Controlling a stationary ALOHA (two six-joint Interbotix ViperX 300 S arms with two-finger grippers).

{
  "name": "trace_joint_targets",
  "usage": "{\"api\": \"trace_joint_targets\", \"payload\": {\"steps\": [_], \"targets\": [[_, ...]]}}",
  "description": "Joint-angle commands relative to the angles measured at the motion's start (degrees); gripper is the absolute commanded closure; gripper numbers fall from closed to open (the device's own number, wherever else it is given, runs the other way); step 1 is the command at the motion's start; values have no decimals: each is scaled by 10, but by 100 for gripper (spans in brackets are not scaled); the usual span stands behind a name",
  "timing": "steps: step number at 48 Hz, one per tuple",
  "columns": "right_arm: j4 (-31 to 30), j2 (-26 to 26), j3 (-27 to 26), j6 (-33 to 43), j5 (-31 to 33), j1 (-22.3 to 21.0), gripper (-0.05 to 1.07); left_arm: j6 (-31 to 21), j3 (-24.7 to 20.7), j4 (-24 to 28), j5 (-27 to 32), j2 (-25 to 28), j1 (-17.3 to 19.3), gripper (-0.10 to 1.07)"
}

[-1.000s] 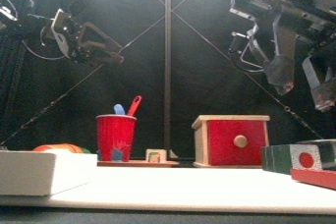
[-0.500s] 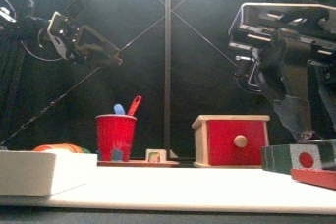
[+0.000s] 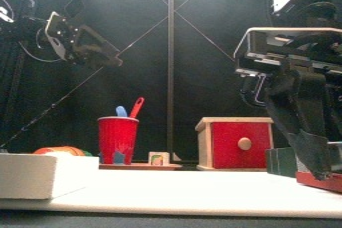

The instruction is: Put salmon on rice

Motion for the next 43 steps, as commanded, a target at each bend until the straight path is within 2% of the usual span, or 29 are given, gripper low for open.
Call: {"api": "trace_joint_targets", "payload": {"steps": [1,17,33,43], "targets": [[-2,-4,-17,-1,-2,-4,23,0,-4,2,-5,-12,-1,11],[-4,19,-38,-1,5,-8,26,0,8,3,-5,-46,-3,11],[5,33,-57,0,34,-18,30,0,10,25,-5,-46,-11,11],[3,28,-60,0,47,-19,38,-1,12,25,-5,-46,-11,11]]}}
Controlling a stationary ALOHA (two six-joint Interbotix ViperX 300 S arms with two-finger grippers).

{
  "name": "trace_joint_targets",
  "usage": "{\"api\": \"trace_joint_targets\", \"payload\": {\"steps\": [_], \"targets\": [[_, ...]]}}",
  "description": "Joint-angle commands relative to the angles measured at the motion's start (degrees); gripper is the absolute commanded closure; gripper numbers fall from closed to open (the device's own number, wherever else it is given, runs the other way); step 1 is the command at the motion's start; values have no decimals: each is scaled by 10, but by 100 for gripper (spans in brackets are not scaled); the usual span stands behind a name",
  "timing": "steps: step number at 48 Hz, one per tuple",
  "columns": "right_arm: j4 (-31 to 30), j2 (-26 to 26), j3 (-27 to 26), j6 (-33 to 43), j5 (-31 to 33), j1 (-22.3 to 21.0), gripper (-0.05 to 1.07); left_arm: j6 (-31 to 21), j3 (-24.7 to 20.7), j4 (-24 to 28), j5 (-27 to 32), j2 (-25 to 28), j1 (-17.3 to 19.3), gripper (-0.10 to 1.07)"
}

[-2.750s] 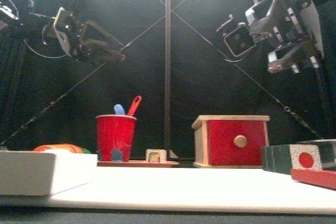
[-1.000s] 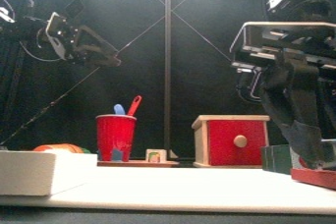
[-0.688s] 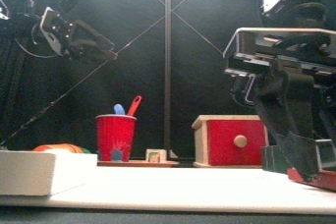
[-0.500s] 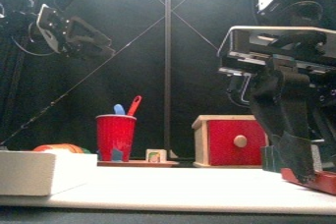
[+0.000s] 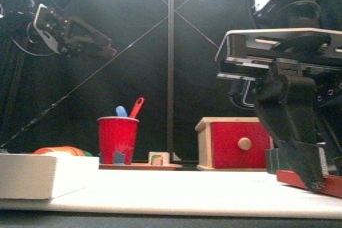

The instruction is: Put salmon on rice

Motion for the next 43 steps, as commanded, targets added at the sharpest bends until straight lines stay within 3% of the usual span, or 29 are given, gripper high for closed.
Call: {"api": "trace_joint_targets", "payload": {"steps": [1,13,23,29,43], "targets": [[-4,-13,-7,1,4,-4,38,-1,-4,0,-5,1,-1,11],[-11,-59,-6,-5,20,-13,38,-1,-1,-2,-5,0,0,11],[-24,-125,4,2,120,-16,38,-2,-1,-2,-5,1,1,11],[-11,-139,9,3,161,-11,38,-2,-2,-6,-5,1,1,11],[32,-126,36,4,105,2,38,-1,-4,-16,-5,1,1,11]]}}
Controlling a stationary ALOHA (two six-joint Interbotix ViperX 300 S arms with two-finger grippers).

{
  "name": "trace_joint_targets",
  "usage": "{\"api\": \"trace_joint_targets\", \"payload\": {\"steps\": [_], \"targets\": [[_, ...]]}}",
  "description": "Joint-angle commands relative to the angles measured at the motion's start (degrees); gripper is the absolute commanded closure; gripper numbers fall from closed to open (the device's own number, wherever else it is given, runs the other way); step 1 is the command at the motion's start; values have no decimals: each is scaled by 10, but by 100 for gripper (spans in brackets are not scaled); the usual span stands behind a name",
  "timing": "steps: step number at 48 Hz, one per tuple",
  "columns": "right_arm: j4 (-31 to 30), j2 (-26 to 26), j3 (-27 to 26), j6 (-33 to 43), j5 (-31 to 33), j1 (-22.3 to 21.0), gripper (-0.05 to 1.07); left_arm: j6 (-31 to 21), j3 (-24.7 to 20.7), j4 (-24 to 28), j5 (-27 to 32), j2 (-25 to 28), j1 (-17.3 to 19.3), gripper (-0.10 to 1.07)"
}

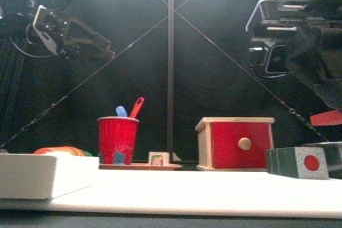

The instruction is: Put salmon on rice

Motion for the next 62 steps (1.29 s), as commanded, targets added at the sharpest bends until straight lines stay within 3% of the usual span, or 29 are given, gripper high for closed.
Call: {"api": "trace_joint_targets", "payload": {"steps": [1,19,38,62], "targets": [[11,-6,-2,3,-17,7,38,0,-10,-2,-5,0,1,11],[11,4,14,2,-28,29,38,0,-13,-3,-5,5,2,11],[18,4,46,2,-84,34,38,0,-16,-18,-5,5,1,11],[28,17,47,0,-85,39,34,0,-14,-18,-5,5,4,11]]}}
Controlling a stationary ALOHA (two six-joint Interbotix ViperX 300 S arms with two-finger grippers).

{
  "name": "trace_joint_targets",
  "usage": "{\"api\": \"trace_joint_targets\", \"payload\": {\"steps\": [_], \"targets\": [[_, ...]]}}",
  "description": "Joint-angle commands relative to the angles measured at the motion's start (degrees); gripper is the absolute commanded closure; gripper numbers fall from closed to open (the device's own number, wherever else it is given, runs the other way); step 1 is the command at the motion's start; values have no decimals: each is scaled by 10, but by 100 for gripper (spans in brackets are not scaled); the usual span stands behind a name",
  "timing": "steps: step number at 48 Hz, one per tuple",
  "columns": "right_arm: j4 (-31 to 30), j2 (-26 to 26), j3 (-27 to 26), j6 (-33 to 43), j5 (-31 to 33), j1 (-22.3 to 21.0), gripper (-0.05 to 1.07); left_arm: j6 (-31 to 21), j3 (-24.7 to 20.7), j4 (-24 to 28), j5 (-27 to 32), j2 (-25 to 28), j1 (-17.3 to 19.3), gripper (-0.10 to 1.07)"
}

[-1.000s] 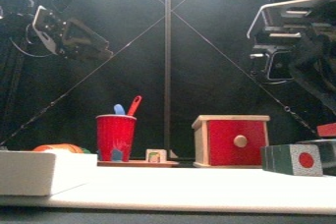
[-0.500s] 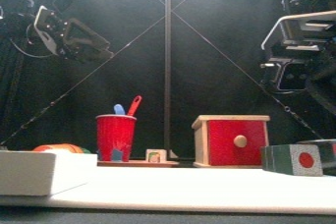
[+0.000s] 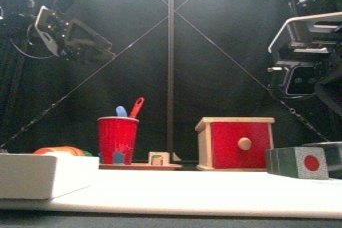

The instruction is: Put salmon on rice

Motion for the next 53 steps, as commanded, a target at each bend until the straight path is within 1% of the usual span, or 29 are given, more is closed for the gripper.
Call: {"api": "trace_joint_targets", "payload": {"steps": [1,10,15,25,32,45,47,53], "targets": [[0,-5,-5,-1,-1,3,33,1,-13,-2,-5,-1,1,11],[1,1,-6,-4,-4,2,20,1,-13,-1,-5,-1,1,11],[-1,-1,-11,-4,-7,1,15,0,-12,-2,-5,-1,1,11],[-19,-22,-30,-4,-2,-2,15,0,-16,-2,-5,-1,1,11],[-37,-36,-40,-1,20,-4,15,0,-16,-8,-5,-1,1,11],[-49,-54,-39,-10,54,-9,15,0,-17,-15,-5,0,-1,11],[-57,-58,-36,-10,56,-11,15,0,-17,-15,-5,0,-2,11],[-107,-89,-18,-13,56,-18,15,0,-18,-15,-5,-1,-5,11]]}}
